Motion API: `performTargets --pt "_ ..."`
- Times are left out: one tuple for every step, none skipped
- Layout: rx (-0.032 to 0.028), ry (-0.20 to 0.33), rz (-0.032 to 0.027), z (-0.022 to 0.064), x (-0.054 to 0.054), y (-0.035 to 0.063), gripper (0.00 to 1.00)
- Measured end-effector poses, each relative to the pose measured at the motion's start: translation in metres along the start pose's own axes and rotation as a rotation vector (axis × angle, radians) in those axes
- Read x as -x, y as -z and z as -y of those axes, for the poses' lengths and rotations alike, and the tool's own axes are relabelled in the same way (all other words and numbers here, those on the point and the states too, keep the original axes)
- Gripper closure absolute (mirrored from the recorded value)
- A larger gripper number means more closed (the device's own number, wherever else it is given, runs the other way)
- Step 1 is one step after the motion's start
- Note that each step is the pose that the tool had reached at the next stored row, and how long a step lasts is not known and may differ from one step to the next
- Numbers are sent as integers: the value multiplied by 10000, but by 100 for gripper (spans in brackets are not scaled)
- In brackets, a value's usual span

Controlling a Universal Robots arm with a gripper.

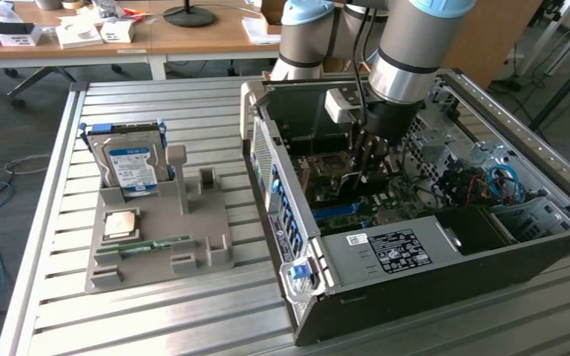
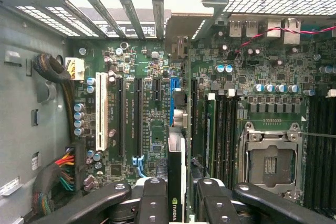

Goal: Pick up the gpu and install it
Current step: 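Insert the gpu into the slot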

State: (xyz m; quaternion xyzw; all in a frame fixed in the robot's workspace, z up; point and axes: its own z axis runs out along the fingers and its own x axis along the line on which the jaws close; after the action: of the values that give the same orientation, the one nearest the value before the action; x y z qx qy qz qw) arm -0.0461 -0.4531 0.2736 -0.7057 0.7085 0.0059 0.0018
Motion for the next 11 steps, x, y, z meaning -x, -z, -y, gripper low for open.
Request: performTargets --pt "0 0 0 0 0 0 73" --pt "0 0 0 0 0 0 73" --pt "1 0 0 -1 -2 0 73" --pt "1 -1 0 -1 -7 0 73" --pt "1 -1 -1 -1 -12 0 73" --pt "0 -1 0 -1 -16 0 73" --pt "1 -1 0 -1 -18 0 73" --pt "0 0 1 0 -21 0 73" --pt "0 0 1 0 -21 0 73" --pt "0 -1 1 0 -21 0 73" --pt "0 -1 1 -1 -21 0 73"
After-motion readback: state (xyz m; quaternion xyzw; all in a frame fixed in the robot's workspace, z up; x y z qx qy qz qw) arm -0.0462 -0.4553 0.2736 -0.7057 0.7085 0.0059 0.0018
